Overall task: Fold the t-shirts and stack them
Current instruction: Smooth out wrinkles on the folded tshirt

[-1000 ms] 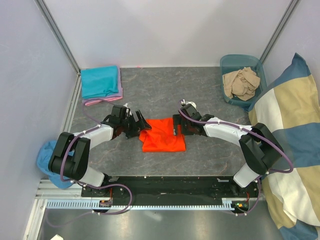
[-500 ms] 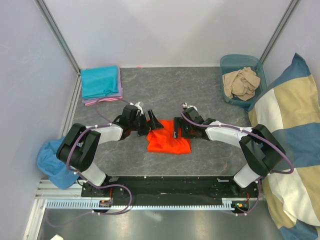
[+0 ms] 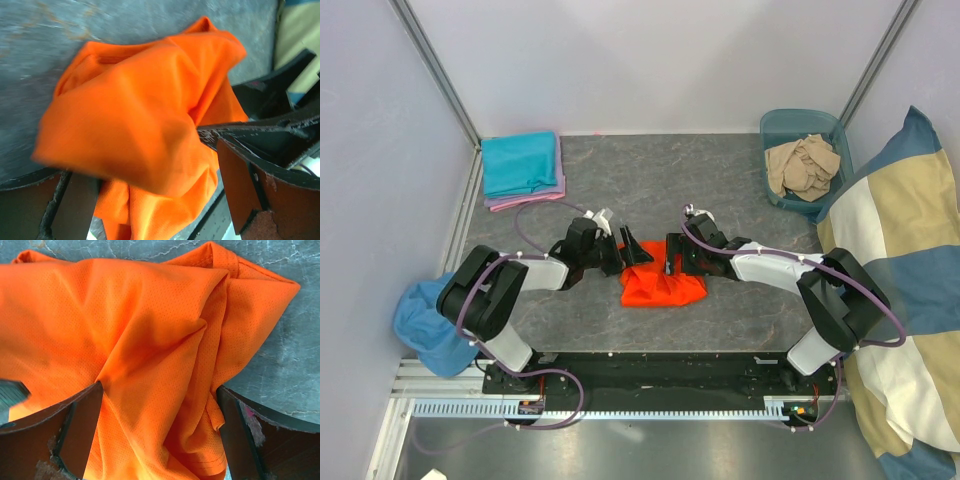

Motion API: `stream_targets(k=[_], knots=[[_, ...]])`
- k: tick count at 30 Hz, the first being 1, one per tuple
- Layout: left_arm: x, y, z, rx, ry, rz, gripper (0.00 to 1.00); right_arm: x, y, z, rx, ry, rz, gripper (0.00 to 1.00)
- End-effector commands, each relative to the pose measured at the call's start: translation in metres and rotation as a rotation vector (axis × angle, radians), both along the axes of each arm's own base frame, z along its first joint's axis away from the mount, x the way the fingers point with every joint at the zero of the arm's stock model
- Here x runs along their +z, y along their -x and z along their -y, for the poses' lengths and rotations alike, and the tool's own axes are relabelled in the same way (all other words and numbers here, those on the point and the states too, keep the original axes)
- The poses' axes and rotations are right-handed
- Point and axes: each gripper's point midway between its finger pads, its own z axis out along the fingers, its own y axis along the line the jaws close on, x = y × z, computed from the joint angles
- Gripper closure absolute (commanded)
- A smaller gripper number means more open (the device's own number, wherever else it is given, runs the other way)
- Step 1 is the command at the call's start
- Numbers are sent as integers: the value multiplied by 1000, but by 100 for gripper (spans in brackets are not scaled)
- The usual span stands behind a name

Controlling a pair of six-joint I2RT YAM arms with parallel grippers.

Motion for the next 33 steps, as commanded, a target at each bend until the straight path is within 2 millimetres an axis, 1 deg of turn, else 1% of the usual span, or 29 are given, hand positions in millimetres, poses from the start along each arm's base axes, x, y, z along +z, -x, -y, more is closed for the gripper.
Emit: stream_targets(k=[1, 3, 6, 7, 8, 11, 12, 14, 17, 18, 20, 21, 24, 26, 29, 30, 32, 33], knots=[[-84, 78, -31, -28, -193, -353, 0, -17, 11, -4, 7, -11, -74, 2], [-85, 79, -33, -23, -205, -359, 0, -14, 10, -1, -1, 3, -65, 2], [-76, 73, -37, -3, -236, -331, 0, -5, 6, 8, -18, 38, -31, 2], [-68, 67, -40, 19, -249, -298, 0, 0, 5, 10, -20, 42, -19, 2], [-65, 65, -42, 22, -266, -291, 0, 2, 4, 13, -25, 61, -11, 2], [-51, 54, -44, 42, -282, -241, 0, 6, 3, 19, -26, 93, -10, 2], [-49, 52, -45, 44, -291, -235, 0, 5, 4, 20, -25, 103, -15, 2], [-44, 47, -47, 56, -312, -218, 0, 11, 4, 25, -34, 121, -3, 2], [-39, 42, -48, 65, -329, -205, 0, 32, 2, 33, -54, 129, 37, 2], [-39, 41, -48, 66, -331, -202, 0, 45, 0, 36, -66, 126, 73, 2], [-38, 39, -48, 67, -332, -199, 0, 60, -2, 40, -71, 137, 101, 2], [-39, 38, -48, 66, -332, -204, 0, 71, -5, 44, -83, 138, 131, 2], [-37, 38, -46, 55, -330, -200, 0, 86, -7, 48, -84, 150, 158, 2], [-37, 39, -49, 56, -342, -194, 0, 89, -9, 49, -84, 152, 170, 2], [-31, 34, -55, 81, -369, -169, 0, 90, -16, 48, -81, 158, 193, 2], [-28, 33, -55, 85, -371, -161, 0, 87, -18, 48, -66, 169, 194, 2], [-25, 30, -55, 86, -374, -153, 0, 89, -25, 46, -65, 169, 205, 2], [-24, 30, -55, 86, -374, -151, 0, 85, -28, 45, -62, 179, 196, 2]])
